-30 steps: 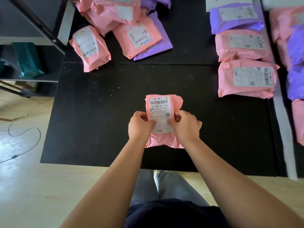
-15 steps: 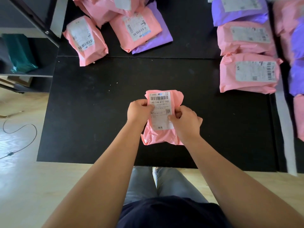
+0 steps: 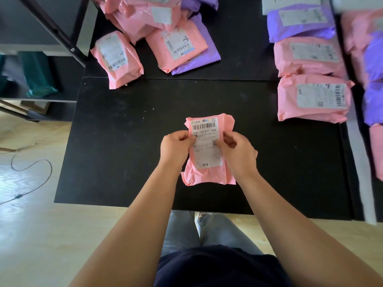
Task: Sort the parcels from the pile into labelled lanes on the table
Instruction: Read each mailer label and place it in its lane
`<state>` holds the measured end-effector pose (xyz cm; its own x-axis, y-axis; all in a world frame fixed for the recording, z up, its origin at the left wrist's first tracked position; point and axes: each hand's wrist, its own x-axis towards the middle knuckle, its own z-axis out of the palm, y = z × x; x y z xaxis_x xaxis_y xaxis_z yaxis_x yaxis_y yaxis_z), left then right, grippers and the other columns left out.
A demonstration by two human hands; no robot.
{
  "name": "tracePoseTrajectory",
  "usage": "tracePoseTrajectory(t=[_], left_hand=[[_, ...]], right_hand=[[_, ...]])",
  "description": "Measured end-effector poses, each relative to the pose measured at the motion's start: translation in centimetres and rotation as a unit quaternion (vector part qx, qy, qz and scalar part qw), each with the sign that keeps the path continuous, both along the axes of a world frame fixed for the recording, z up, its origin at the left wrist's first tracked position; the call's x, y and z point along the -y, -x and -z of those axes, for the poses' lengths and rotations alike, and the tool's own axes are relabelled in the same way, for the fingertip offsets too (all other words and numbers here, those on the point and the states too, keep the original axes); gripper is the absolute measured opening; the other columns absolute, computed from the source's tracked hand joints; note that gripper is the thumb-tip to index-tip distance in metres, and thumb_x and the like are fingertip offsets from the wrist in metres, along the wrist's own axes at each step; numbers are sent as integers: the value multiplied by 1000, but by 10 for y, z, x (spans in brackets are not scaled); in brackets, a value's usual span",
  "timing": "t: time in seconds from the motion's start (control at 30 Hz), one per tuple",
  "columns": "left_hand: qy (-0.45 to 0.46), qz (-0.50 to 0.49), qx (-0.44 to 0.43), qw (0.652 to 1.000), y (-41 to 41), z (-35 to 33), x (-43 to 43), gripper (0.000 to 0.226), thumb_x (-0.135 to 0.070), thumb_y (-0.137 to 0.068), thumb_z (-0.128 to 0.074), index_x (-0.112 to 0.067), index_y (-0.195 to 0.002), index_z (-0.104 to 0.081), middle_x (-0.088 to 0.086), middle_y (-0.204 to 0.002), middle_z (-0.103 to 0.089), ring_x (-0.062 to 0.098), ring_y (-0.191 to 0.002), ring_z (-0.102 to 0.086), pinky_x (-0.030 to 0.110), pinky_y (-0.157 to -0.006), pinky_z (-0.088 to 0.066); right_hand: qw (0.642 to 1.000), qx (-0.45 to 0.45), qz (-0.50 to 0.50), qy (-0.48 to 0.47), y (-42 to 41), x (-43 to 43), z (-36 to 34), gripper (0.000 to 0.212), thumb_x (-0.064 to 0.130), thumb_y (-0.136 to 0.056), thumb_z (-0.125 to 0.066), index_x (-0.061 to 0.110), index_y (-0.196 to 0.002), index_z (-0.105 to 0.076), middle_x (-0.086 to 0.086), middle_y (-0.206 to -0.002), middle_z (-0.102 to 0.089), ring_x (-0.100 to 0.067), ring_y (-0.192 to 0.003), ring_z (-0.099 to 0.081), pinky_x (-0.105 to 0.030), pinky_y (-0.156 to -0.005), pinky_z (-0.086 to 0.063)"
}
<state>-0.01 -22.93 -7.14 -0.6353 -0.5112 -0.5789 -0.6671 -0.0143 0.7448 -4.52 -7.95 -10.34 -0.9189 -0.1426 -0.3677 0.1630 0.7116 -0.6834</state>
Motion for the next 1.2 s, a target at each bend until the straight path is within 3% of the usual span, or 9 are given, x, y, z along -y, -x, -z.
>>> tracePoseTrajectory(t=[0.1,0.23,0.4,0.53,0.8,0.87,0.93,1.07,1.2], left_hand=[[4,14,-18,1000,0,-10,0,16,-16,-96,-63,-27,-90,-73,-5,-101,-74,16,-94,-71,41,-86,-59],[24,36,-46,998,0,-25,1,11,-19,-96,-64,-24,-95,-74,-6,-99,-74,15,-92,-71,40,-85,-60],[-4,11,-70,997,-5,-37,5,6,-18,-90,-72,-19,-93,-77,-6,-95,-76,13,-90,-73,36,-84,-60],[-7,1,-86,996,-6,-45,7,5,-19,-86,-75,-17,-90,-75,-4,-96,-76,13,-90,-73,35,-83,-61],[-3,8,-84,996,-8,-52,11,13,-27,-87,-75,-22,-98,-72,-9,-95,-75,9,-89,-72,23,-77,-59],[13,21,-55,998,-10,-52,11,19,-35,-84,-76,-23,-98,-72,-8,-95,-74,11,-90,-70,27,-77,-58],[18,31,-37,999,-12,-51,10,20,-39,-82,-78,-23,-94,-73,-7,-93,-74,13,-90,-69,31,-79,-58],[21,50,-43,998,-13,-52,4,15,-34,-82,-78,-21,-87,-75,-7,-87,-75,11,-81,-69,26,-71,-55],[39,35,-47,998,-9,-56,2,15,-32,-87,-73,-18,-82,-73,-1,-85,-74,15,-78,-68,30,-67,-55]], right_hand=[[998,-18,21,49,2,0,-10,9,39,-93,-66,34,-100,-65,18,-99,-65,-9,-94,-66,-47,-95,-54],[995,-34,39,81,10,-4,-26,9,28,-94,-67,20,-95,-71,12,-91,-68,-5,-86,-66,-36,-84,-59],[990,-83,42,105,11,-4,-41,8,23,-95,-66,18,-89,-70,13,-87,-66,-5,-84,-64,-26,-78,-56],[985,-109,45,124,8,-2,-48,6,22,-96,-64,22,-97,-70,17,-91,-65,0,-88,-63,-13,-77,-50],[982,-89,73,149,15,-2,-63,10,23,-97,-63,17,-92,-69,12,-88,-66,-4,-83,-65,-24,-74,-56],[980,-70,113,151,21,-3,-67,10,23,-96,-63,17,-93,-69,10,-88,-67,-3,-82,-65,-25,-75,-57],[976,-53,147,152,26,-4,-70,8,23,-96,-64,20,-90,-68,10,-88,-67,-1,-80,-64,-24,-77,-56],[975,-34,161,149,31,-5,-75,17,23,-95,-65,29,-79,-64,14,-82,-64,-1,-78,-62,-23,-76,-55],[979,-18,138,147,30,-3,-77,6,25,-96,-63,23,-95,-68,18,-85,-61,0,-81,-60,-24,-78,-54]])
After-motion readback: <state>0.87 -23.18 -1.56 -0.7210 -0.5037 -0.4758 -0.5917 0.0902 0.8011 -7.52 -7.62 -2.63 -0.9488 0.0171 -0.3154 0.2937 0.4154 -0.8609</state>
